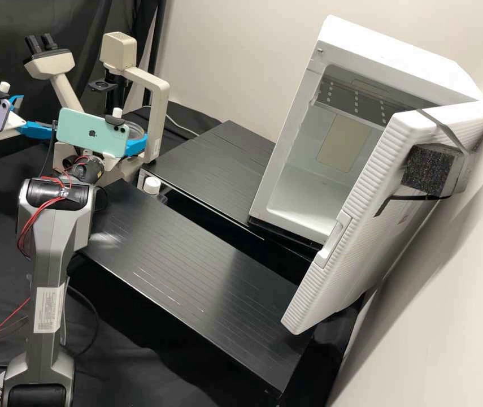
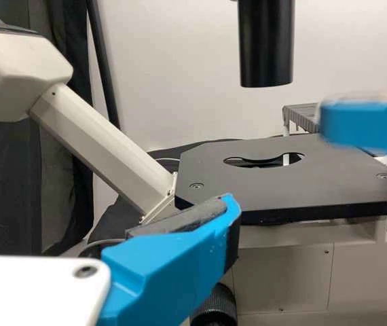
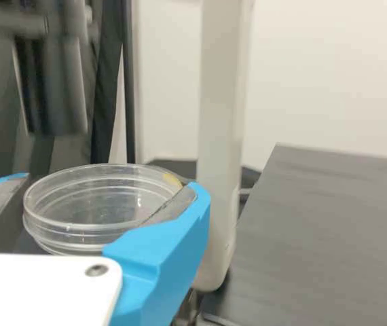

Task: Move the petri dish to the bench.

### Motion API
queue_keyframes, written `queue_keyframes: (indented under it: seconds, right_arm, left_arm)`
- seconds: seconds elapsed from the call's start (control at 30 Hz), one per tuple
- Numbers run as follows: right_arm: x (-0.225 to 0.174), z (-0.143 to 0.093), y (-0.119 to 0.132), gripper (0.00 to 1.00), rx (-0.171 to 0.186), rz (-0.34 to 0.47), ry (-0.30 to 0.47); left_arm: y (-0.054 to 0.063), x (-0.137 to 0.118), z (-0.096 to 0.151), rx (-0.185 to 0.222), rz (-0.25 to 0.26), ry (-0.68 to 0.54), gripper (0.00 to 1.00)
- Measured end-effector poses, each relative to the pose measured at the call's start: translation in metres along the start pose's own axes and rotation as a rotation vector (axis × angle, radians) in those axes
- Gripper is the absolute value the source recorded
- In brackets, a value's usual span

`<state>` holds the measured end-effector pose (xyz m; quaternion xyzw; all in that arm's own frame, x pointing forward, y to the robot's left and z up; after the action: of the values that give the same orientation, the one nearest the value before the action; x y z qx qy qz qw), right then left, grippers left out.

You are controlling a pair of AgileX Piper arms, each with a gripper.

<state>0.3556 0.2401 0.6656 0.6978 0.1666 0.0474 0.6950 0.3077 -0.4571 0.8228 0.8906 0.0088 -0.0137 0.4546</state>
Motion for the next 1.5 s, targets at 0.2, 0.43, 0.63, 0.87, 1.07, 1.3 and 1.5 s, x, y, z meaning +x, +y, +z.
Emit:
queue_keyframes:
  seconds: [0.2,0.43,0.63,0.87,1.07,1.3,1.5]
  right_arm:
    - [-0.034,-0.005,0.015,0.0,-0.026,0.054,0.044]
    - [-0.111,-0.008,0.036,0.0,-0.122,0.124,0.088]
    - [-0.174,-0.002,0.064,0.0,-0.184,0.212,0.067]
    - [-0.207,0.027,0.075,0.0,-0.246,0.23,-0.065]
    - [-0.219,0.052,0.08,0.0,-0.265,0.233,-0.173]
    - [-0.228,0.08,0.086,0.0,-0.293,0.256,-0.297]
    - [-0.237,0.099,0.091,0.0,-0.285,0.273,-0.378]
  left_arm:
    - [0.0,0.0,0.0,0.0,0.0,0.0,1.0]
    - [0.0,0.0,0.0,0.0,0.0,0.0,1.0]
    - [0.0,0.0,0.0,0.0,0.0,0.0,1.0]
    - [0.0,0.0,0.0,0.0,0.0,0.0,1.0]
    - [0.0,0.0,0.0,0.0,0.0,0.0,1.0]
    - [0.0,0.0,0.0,0.0,0.0,0.0,1.0]
    - [0.0,0.0,0.0,0.0,0.0,0.0,1.0]
